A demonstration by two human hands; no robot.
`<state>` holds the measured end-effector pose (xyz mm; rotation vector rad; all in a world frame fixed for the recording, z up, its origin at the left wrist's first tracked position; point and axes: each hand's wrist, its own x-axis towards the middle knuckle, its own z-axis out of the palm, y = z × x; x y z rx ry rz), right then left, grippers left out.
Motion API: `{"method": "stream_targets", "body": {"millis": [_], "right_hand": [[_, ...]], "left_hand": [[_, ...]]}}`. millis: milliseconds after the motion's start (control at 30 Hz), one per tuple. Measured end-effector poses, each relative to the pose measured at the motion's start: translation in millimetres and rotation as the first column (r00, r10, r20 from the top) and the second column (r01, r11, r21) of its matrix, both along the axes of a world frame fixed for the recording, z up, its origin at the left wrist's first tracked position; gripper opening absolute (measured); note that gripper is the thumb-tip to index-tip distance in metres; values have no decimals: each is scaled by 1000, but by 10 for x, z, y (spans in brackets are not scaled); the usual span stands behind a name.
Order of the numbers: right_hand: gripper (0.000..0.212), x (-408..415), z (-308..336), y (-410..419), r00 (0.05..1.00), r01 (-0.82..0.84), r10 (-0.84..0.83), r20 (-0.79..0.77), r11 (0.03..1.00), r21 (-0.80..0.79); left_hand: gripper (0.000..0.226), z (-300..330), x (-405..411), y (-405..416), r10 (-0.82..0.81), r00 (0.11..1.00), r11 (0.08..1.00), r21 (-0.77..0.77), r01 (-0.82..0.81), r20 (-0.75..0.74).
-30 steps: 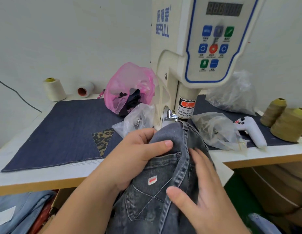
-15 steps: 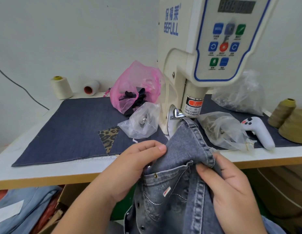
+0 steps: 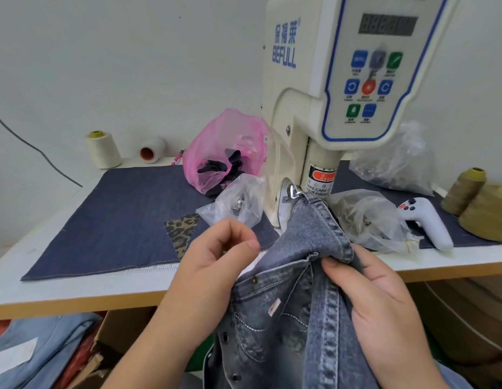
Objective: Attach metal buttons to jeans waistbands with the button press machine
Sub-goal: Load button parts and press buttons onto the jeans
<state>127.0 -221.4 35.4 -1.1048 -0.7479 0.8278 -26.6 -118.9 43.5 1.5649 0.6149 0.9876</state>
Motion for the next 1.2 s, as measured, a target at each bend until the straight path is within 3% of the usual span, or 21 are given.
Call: {"method": "stream_targets", "body": {"millis": [67, 133, 233, 533, 633, 767, 833, 867, 900, 1000, 1100, 1133, 1200], "right_hand": [[23, -24, 44, 14, 1000, -19, 19, 22, 1000, -2], [21, -38, 79, 22, 998, -64, 64, 2, 998, 1], [18, -37, 151, 51, 988, -138, 138, -67, 990, 2], [22, -67, 186, 222, 907, -373, 350, -236, 926, -62], [19, -60, 160, 283, 882, -404, 345, -322, 904, -137], [9, -33, 181, 370, 821, -493, 374, -432, 846, -204], [52, 28, 79, 299, 800, -522, 412, -436, 837, -166], [66, 63, 11, 281, 800, -510, 393, -453, 843, -171], [66, 49, 11, 272, 812, -502, 386, -438, 844, -187], [5, 6, 49, 368, 813, -454, 351, -465, 882, -129], [17, -55, 125, 376, 884, -345, 315, -345, 938, -27], [16, -75, 166, 400, 879, -335, 323, -349, 942, 28], [14, -120, 197, 471, 812, -374, 365, -455, 924, 74]], "left_hand": [[21, 47, -54, -68, -67, 998, 993, 101, 65, 20], [19, 68, -88, -105, -156, 986, 969, 183, 163, -52], [20, 95, -117, -91, -150, 981, 956, 235, 175, -121], [21, 120, -224, 54, -81, 996, 996, 36, 81, 21], [11, 144, -239, 83, -112, 991, 991, -69, 117, 72], [18, 142, -280, 78, -184, 977, 959, -200, 202, 106], [18, 124, -307, 111, -196, 977, 959, -193, 208, 81], [19, 122, -319, 131, -194, 979, 965, -165, 202, 61], [24, 117, -330, 148, -193, 981, 973, -126, 196, 35], [34, 65, -383, 187, -226, 973, 970, -107, 220, -51], [62, 0, -448, 175, -470, 873, 875, -201, 440, -134], [72, -33, -457, 162, -527, 834, 842, -237, 485, -163], [70, -104, -469, 136, -531, 830, 834, -281, 476, -169]]}}
